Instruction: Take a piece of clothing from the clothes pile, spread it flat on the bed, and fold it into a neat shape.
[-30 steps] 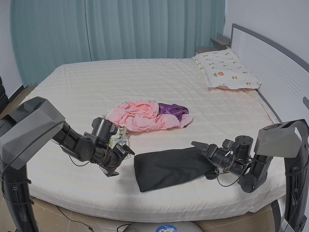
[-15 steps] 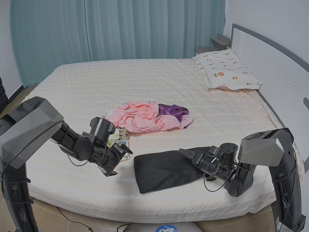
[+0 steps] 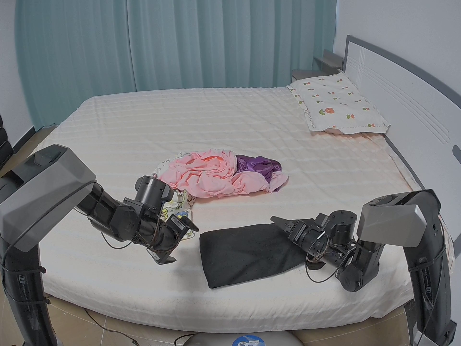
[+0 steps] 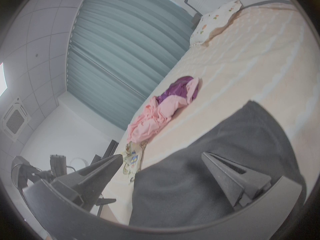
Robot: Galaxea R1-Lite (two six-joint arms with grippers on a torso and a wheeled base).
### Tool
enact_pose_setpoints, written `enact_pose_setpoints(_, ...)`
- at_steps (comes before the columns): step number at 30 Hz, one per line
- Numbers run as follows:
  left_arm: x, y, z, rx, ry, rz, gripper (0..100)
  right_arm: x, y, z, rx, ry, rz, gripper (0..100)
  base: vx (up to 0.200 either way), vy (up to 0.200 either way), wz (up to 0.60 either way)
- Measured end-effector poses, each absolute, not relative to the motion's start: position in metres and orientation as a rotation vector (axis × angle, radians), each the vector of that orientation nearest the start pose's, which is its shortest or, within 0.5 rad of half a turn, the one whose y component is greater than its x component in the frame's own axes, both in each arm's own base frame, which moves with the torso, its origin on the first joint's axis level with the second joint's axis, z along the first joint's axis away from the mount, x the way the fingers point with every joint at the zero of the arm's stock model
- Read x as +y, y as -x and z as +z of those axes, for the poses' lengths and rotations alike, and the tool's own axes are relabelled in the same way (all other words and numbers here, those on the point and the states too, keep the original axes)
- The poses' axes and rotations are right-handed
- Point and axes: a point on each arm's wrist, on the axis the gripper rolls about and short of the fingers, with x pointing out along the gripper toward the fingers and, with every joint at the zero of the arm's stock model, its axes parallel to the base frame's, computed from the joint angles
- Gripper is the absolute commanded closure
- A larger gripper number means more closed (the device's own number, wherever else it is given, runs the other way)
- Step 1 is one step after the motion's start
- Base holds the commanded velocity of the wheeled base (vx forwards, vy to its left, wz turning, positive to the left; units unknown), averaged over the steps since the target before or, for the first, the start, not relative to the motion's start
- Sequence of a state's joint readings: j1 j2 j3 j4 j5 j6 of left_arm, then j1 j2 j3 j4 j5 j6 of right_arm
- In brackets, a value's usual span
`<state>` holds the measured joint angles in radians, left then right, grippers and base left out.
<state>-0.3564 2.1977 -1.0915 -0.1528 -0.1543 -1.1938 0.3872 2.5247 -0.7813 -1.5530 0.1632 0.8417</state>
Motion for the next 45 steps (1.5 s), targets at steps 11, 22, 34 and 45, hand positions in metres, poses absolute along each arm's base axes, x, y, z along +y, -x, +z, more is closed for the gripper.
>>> enact_pose_setpoints(11,-0.136,-0.355,0.037,1.107,0.976,0.156,0,0.149,-0.368,-0.038,0.393,-0.793,0.426,0,0.0,0.0,0.0)
enact_pose_setpoints(22,-0.136,-0.355,0.037,1.096,0.97,0.17,0,0.145,-0.372,-0.052,0.397,-0.789,0.377,0,0.0,0.0,0.0)
enact_pose_setpoints(34,-0.127,-0.339,0.06,1.064,0.959,0.141,0,0.122,-0.371,0.001,0.238,-0.755,0.289,0,0.0,0.0,0.0)
enact_pose_setpoints(45,-0.106,-0.316,0.122,0.875,0.888,0.071,0,0.083,-0.341,0.065,0.114,-0.639,0.248,0,0.0,0.0,0.0)
